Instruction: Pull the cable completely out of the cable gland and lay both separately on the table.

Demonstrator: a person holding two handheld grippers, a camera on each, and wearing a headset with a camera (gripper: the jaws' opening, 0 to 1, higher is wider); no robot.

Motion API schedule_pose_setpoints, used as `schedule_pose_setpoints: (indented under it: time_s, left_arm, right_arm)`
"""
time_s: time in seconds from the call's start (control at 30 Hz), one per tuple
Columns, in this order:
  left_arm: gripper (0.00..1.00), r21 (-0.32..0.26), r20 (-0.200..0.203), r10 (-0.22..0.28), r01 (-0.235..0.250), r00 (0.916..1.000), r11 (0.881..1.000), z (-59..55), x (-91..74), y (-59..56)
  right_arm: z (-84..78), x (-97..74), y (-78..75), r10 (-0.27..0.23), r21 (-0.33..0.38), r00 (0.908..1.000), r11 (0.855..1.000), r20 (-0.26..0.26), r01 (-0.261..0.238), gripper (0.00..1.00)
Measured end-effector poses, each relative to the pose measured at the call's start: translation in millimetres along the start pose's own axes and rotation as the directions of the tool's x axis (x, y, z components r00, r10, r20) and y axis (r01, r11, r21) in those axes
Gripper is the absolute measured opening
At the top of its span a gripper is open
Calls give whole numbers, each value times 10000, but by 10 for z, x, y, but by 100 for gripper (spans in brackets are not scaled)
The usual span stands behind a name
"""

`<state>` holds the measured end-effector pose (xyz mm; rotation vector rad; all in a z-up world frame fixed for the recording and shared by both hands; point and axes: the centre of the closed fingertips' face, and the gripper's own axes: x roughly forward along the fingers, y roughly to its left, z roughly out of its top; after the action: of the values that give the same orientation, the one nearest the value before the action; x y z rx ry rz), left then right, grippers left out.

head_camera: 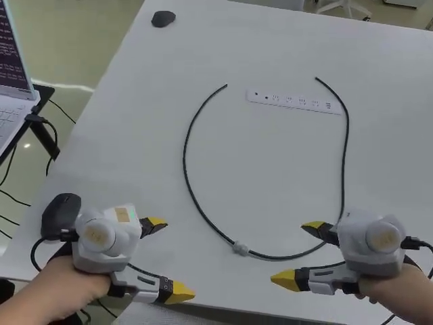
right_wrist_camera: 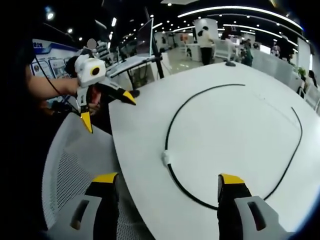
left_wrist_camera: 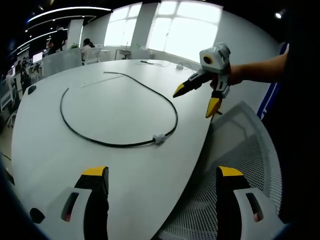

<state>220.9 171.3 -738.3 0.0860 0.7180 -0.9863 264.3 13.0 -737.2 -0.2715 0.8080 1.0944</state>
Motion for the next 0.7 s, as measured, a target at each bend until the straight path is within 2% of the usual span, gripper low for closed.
schedule_pose_setpoints:
  time_s: [0.1,0.3,0.37,0.43,0.63,0.7]
  left_arm:
    - [88,-120,123,-43,45,9999,9999,8,4,5]
    - [88,-151,17,-38,38,10000,9999,-21,24,32]
    - [87,-347,62,-44,46,10000,9994,-15,32,38]
    - [88,-395,301,1,11,9995,9992,38,34,40]
    - [88,-368,383,-1,15,9993,9993,77,37,51]
    - [88,-173,356,-30,36,9994,9998,82,42,43]
  right_arm:
    - [39,54,-12,17,-84,10000,10000,-91,-18,75]
    - [80,201,-40,81,-232,9990,9997,-450,-92,70]
    - [97,244,-35,149,-274,9985,9995,-528,-163,69]
    - [99,294,-35,192,-338,9978,9992,-640,-214,68]
    - [75,441,-3,371,-691,9937,9966,-1056,-445,65]
    - [64,489,-6,430,-658,9921,9965,-1178,-510,63]
